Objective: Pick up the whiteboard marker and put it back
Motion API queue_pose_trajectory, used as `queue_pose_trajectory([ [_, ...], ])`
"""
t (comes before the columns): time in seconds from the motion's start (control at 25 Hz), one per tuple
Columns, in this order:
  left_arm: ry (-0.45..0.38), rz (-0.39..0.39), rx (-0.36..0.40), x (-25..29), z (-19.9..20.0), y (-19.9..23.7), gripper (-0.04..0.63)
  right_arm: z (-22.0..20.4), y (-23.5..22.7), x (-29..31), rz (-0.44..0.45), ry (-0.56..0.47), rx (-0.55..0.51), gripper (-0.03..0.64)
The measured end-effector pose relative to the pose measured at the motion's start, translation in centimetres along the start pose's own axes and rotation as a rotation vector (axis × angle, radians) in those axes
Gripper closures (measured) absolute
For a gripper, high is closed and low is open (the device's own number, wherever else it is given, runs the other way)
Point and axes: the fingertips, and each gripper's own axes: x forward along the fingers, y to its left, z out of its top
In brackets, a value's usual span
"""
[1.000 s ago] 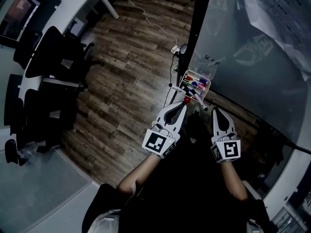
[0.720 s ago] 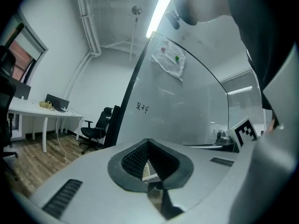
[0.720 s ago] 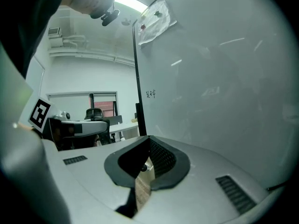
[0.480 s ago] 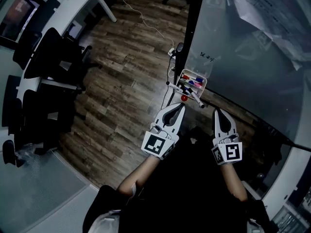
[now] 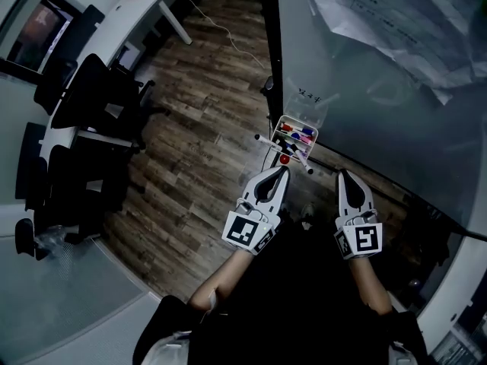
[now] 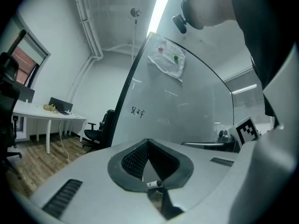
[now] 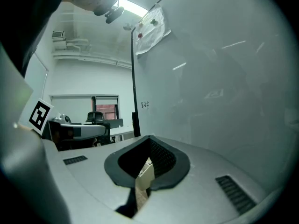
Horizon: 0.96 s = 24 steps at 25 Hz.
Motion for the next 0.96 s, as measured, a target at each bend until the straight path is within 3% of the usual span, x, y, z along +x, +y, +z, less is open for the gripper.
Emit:
queue_pose_trajectory([
  [0.96, 0.008, 0.034, 0.039, 0.3, 0.1, -1.5, 0.588, 1.2, -0.8, -0.6, 0.047, -0.055, 0.034, 0.603],
])
